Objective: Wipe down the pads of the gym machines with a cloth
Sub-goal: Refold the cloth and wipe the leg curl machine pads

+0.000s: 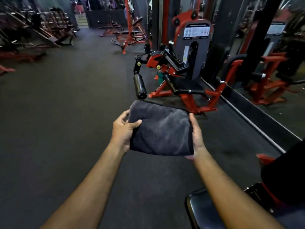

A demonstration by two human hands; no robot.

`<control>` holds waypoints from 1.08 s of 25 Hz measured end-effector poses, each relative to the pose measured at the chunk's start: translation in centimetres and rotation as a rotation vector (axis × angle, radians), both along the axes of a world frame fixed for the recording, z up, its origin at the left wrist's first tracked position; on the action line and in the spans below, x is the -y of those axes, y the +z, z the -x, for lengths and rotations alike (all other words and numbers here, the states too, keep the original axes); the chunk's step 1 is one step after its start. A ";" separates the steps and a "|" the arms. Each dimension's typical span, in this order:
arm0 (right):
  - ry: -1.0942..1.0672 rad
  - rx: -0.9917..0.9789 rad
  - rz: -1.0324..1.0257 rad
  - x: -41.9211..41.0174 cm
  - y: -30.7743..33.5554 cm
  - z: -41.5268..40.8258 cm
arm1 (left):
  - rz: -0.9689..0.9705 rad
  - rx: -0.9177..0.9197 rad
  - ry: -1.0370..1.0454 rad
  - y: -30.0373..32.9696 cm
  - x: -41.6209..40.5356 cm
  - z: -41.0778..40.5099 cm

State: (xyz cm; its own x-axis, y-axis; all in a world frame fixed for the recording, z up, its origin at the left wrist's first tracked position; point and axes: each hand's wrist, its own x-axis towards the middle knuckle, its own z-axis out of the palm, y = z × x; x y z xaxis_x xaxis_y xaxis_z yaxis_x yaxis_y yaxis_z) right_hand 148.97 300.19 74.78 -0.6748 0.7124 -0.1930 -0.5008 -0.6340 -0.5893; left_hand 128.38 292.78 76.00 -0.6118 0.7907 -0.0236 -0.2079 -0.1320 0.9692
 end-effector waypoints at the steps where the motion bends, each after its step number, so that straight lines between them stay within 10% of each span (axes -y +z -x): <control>1: 0.011 0.052 -0.023 0.2 0.4 1.0 | 0.004 -0.027 0.007 0.2 0.2 1.1; 6: -0.088 0.145 -0.042 -0.1 0.9 6.8 | 0.226 -0.526 0.197 0.8 -0.5 2.5; 10: -0.127 0.185 -0.226 -1.1 0.2 10.7 | 0.162 -0.092 -0.176 1.3 -3.7 1.1; 18: -0.631 0.736 -0.543 -12.7 -2.9 15.5 | 0.161 0.032 -0.064 -0.2 -16.6 8.3; 27: -0.736 0.778 -0.361 -33.5 -2.8 14.7 | -0.041 0.342 0.019 0.9 -36.1 14.6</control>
State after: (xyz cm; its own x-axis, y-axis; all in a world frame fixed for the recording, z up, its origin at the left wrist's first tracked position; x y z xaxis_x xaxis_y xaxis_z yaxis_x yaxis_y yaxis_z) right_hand 134.28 333.71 72.01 0.1459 0.9861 -0.0796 -0.0988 -0.0655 -0.9929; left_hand 113.80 328.84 76.91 -0.5883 0.7840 -0.1983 -0.5167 -0.1758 0.8379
